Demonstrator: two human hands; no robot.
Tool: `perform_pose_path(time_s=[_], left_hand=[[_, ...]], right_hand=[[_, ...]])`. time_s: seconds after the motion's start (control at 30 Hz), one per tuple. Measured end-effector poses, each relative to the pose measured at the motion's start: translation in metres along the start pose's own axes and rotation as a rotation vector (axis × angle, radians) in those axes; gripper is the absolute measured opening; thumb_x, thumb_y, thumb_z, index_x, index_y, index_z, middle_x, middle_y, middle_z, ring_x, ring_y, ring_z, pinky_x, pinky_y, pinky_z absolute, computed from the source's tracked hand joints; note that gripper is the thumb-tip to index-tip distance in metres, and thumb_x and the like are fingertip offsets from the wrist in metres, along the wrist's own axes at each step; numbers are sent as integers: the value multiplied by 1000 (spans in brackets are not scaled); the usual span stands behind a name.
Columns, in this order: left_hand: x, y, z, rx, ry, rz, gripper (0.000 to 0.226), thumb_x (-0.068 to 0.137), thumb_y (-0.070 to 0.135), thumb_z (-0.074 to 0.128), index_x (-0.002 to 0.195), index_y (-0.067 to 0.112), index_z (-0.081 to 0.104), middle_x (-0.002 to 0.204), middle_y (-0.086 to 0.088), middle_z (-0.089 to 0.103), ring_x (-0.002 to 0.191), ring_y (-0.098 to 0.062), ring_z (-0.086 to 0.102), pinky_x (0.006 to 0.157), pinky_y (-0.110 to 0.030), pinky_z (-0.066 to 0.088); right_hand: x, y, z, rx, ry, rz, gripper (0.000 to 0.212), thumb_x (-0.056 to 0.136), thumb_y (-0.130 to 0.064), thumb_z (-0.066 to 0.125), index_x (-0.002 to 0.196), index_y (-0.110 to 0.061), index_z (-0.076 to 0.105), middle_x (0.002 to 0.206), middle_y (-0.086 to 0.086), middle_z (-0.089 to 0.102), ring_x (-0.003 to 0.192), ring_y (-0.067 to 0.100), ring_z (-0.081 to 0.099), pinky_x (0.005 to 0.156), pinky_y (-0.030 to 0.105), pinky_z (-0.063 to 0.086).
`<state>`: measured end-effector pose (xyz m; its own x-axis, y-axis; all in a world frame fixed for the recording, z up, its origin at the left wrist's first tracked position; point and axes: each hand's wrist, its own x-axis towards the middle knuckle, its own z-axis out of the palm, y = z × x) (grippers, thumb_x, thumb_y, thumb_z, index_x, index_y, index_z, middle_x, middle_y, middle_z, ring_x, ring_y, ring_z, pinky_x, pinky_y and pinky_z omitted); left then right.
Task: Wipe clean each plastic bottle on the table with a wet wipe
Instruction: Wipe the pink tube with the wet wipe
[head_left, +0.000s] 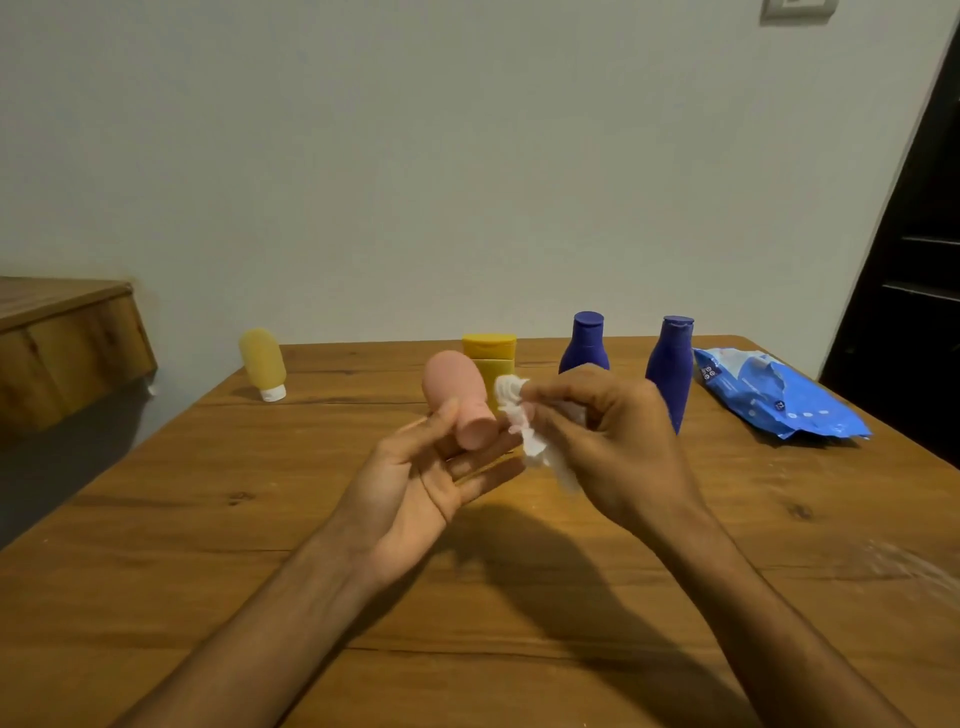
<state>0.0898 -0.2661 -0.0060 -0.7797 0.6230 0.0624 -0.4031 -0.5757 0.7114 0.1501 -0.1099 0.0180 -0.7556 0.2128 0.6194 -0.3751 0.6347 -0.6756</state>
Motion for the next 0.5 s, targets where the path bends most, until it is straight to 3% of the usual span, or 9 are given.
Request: perform_pose_path(time_s=[0.1,0.23,0.33,0.4,0.5], left_hand=[[-1,3,1,1,28,-22,47,85,18,54,127,-3,49,104,-23,71,94,-32,72,91,-58,52],[1,4,-5,-29,99,-47,52,85,20,59,133,1,51,120,-22,67,111,-33,64,96,-49,51],[0,4,-4,-60,95,-49,40,85,20,60,121,2,61,108,-17,68,102,-27,65,101,-44,48],[-3,4,0,-89,76,-59,38,84,19,60,118,1,63,100,-14,68,92,-24,66,90,-38,56],[-7,6,4,-147,74,-93,48,85,19,59,128,-1,56,103,-16,66,89,-24,66,76,-34,60]], right_hand=[[-1,0,4,50,157,3,20,81,-14,68,100,-20,70,95,-10,65,89,2,61,75,19,53],[-8,-3,14,13,152,-118,21,81,-15,68,102,-17,69,96,-8,64,90,2,60,75,17,52],[-13,-6,20,-35,135,-236,22,81,-16,69,103,-15,70,97,-6,63,89,3,59,70,13,50],[-16,-6,24,-79,114,-306,23,80,-18,69,103,-13,70,97,-2,64,87,4,60,68,14,51],[-20,-4,30,-190,75,-397,24,79,-22,66,99,-9,69,95,2,65,84,7,61,64,20,55]])
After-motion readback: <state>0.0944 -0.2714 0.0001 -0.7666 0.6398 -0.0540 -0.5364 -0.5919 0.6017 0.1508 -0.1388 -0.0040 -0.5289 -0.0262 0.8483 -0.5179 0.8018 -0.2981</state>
